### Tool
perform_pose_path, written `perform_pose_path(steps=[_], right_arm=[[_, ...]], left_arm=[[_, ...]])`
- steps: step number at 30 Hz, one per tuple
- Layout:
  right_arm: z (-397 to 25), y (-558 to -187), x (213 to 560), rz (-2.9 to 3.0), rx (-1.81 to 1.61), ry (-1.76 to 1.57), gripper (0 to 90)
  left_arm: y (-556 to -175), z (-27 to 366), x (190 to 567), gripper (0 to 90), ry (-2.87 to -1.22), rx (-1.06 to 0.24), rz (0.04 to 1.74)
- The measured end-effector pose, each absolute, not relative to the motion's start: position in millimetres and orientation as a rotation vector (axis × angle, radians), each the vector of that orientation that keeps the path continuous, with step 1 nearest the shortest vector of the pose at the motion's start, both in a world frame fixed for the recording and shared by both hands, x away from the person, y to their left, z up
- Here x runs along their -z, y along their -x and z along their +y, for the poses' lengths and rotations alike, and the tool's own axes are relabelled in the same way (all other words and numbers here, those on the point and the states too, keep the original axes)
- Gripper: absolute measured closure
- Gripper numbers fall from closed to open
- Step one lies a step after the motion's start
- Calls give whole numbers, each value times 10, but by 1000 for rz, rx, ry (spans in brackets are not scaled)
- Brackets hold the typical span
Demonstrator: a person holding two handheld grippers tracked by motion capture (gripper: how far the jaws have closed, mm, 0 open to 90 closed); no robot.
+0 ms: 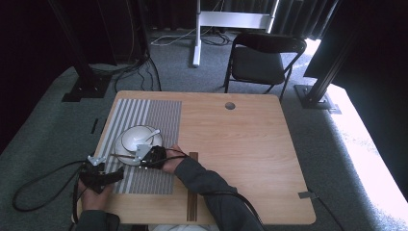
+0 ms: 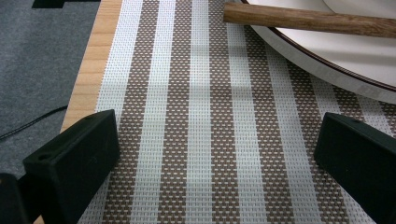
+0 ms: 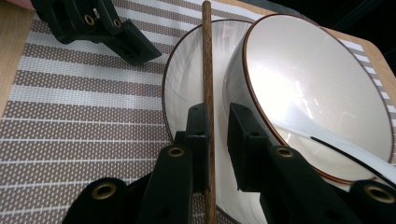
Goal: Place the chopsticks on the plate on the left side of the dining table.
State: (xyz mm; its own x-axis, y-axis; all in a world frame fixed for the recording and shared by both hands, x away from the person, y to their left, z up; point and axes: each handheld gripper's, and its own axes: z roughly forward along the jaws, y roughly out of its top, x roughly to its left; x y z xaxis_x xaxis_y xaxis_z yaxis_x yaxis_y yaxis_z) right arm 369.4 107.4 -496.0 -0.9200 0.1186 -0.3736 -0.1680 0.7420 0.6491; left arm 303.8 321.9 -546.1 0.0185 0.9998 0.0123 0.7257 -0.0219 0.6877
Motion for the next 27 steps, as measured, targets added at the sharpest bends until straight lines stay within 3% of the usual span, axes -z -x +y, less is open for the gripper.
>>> perform_pose_path(steps=[27], right_arm=[[619, -3617, 4756, 2527, -1095, -92, 710]], left_arm=[[-3038, 3218, 5461, 3, -1800, -712, 1758]])
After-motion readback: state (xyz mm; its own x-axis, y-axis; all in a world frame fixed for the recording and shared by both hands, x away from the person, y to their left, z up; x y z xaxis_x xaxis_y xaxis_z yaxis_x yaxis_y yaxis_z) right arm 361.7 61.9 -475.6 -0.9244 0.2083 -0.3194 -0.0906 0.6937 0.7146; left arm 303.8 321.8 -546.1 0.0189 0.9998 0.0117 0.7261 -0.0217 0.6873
